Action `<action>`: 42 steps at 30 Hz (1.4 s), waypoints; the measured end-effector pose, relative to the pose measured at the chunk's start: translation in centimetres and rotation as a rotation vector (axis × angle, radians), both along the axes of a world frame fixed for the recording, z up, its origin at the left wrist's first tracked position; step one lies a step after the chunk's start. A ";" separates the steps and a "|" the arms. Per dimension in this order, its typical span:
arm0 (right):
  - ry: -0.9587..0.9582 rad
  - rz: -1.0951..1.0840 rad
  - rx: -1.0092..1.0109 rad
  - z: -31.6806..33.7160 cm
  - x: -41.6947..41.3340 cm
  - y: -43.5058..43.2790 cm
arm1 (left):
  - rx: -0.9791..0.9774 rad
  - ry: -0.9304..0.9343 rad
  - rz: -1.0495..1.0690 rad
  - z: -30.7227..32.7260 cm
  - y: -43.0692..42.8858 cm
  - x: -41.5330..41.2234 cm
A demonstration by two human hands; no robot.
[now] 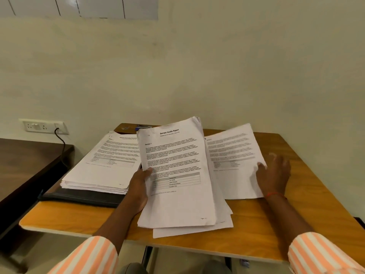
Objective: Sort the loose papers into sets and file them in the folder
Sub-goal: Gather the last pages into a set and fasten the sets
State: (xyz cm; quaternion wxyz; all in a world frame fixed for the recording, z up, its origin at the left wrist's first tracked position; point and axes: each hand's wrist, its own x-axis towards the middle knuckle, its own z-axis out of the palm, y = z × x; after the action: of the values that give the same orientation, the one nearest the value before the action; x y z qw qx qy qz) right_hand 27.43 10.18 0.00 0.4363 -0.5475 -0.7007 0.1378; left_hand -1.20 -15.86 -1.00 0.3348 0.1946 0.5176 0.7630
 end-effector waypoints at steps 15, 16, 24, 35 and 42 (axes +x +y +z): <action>0.572 0.804 -0.596 -0.6 -7.2 -10.1 | -0.066 -0.023 -0.112 0.5 -1.1 -0.1; 0.578 0.795 -0.597 -0.8 -7.0 -10.2 | -0.055 -0.025 -0.124 0.5 -1.1 -0.1; 0.668 0.740 -0.595 -0.4 -6.6 -10.4 | -0.064 -0.015 -0.068 0.8 -1.1 0.1; 0.746 0.545 -0.554 -1.5 -6.4 -8.8 | -0.041 0.048 -0.041 0.8 -1.0 0.0; 0.598 0.762 -0.593 -1.2 -6.7 -9.5 | -0.075 0.095 -0.124 0.3 -0.9 0.2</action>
State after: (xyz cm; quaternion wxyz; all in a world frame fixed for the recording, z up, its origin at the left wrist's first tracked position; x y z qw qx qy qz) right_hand 20.69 0.65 -1.20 0.3626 -0.2921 -0.6262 0.6253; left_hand -1.04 -16.77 -0.70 0.3636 0.2496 0.5480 0.7107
